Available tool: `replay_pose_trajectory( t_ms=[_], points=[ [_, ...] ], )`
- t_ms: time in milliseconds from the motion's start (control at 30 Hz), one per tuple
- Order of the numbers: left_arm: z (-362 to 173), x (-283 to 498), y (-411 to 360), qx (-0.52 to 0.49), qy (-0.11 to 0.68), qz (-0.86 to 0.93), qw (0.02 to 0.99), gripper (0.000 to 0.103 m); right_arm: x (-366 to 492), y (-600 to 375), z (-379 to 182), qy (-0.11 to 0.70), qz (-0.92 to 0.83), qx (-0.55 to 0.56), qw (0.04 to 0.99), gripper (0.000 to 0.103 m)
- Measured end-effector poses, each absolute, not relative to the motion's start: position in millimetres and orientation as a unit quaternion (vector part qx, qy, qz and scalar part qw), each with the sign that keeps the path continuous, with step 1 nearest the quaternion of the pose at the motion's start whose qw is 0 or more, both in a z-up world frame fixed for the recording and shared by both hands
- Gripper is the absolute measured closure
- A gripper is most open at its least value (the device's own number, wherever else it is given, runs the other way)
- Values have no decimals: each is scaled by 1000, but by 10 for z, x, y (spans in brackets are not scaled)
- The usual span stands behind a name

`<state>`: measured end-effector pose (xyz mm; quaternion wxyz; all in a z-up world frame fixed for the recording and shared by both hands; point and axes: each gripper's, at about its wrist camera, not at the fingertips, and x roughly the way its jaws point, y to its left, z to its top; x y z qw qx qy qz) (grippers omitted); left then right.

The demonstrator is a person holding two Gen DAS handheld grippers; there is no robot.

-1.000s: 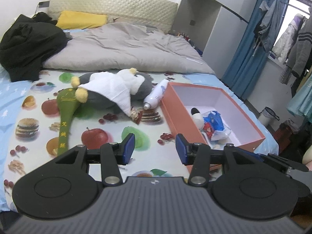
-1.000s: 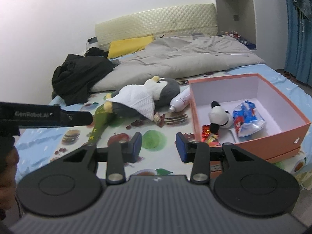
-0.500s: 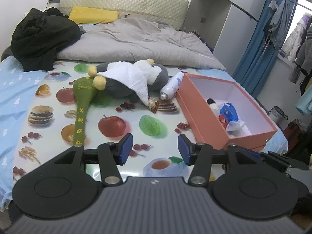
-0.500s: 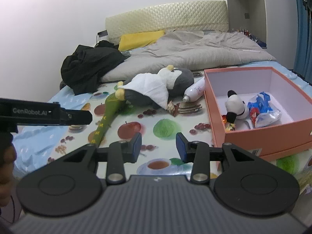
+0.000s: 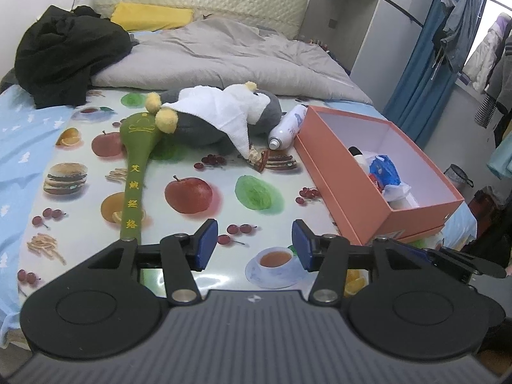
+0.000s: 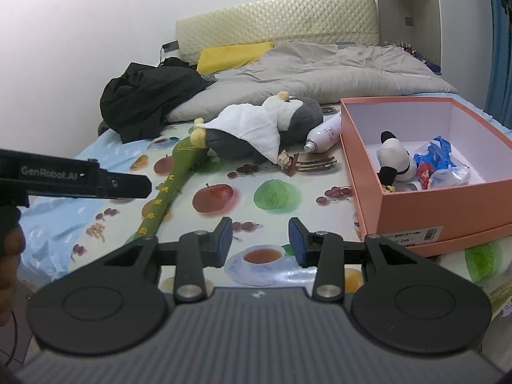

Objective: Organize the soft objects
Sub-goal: 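Withdraw both open grippers from the box toward the penguin plush, then grasp the white cloth with the left gripper while the right gripper grasps the wrapped candy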

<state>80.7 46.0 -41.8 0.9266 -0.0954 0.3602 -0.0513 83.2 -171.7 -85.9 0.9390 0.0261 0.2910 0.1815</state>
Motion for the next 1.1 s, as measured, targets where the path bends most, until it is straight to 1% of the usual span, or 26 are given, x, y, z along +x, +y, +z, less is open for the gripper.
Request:
replay_pose_trajectory(
  t_ms=[67, 233, 267, 300, 333, 367, 533, 1000, 1100],
  points=[
    [-469, 887, 461, -89, 361, -51, 927, 43, 874, -1706, -912, 291, 183, 22, 939, 61],
    [-649, 1137, 537, -80, 357, -35, 930, 41, 1042, -1688, -1085, 299, 189, 19, 935, 61],
    [-691, 1196, 568, -84, 357, -32, 930, 40, 1098, -1677, -1128, 303, 191, 17, 933, 59],
    [-732, 1260, 601, -88, 358, -29, 929, 40, 1143, -1667, -1157, 305, 192, 14, 933, 52],
    [-764, 1317, 628, -90, 358, -27, 929, 38, 1192, -1656, -1189, 306, 193, 12, 932, 48],
    [-804, 1388, 661, -92, 358, -23, 929, 37, 1255, -1645, -1223, 308, 194, 10, 931, 40],
    [-970, 1737, 783, -106, 358, -10, 928, 36, 1574, -1579, -1363, 322, 199, 1, 926, 40],
    [-1280, 2774, 949, -210, 328, -13, 921, 36, 2667, -1276, -1549, 325, 167, -8, 931, 40],
    [-1390, 3003, 983, -233, 334, -19, 913, 37, 2873, -1211, -1646, 332, 162, -13, 929, 40]
  ],
)
